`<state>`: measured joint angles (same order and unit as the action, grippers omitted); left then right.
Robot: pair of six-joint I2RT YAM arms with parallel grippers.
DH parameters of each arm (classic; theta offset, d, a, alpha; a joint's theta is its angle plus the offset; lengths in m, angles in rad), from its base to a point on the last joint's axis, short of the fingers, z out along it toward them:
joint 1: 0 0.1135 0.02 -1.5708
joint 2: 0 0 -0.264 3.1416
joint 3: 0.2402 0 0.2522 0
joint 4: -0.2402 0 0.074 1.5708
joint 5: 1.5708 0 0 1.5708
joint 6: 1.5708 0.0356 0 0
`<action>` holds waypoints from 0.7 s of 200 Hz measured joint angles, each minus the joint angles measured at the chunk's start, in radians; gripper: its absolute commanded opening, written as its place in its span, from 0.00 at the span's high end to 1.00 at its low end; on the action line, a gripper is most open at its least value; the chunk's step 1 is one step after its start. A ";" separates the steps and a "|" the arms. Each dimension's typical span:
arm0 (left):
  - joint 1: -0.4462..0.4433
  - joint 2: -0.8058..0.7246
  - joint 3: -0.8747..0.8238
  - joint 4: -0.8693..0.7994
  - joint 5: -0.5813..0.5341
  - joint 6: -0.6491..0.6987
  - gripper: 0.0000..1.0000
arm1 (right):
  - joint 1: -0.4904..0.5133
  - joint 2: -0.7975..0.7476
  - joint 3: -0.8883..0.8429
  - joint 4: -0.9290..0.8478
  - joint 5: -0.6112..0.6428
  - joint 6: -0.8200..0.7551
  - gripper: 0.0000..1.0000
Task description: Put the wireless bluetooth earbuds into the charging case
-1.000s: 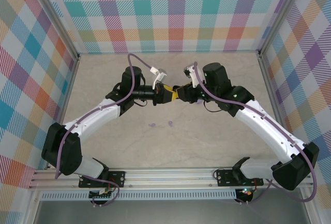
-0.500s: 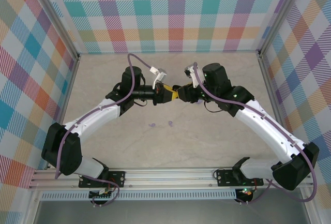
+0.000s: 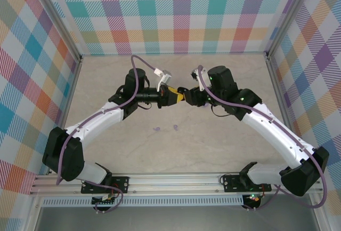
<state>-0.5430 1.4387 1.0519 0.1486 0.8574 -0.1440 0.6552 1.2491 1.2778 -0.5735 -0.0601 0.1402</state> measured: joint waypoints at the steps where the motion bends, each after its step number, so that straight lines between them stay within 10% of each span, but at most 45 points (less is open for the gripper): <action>1: 0.000 0.000 0.000 0.000 0.000 0.000 0.92 | 0.000 0.000 0.000 0.000 0.000 0.000 0.60; 140: 0.000 -0.027 0.000 -0.015 -0.006 0.011 0.92 | -0.025 -0.047 0.007 -0.026 0.037 0.014 0.55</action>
<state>-0.5430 1.4117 1.0519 0.1333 0.8513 -0.1333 0.6300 1.2026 1.2850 -0.5999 -0.0235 0.1543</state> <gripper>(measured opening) 0.213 0.445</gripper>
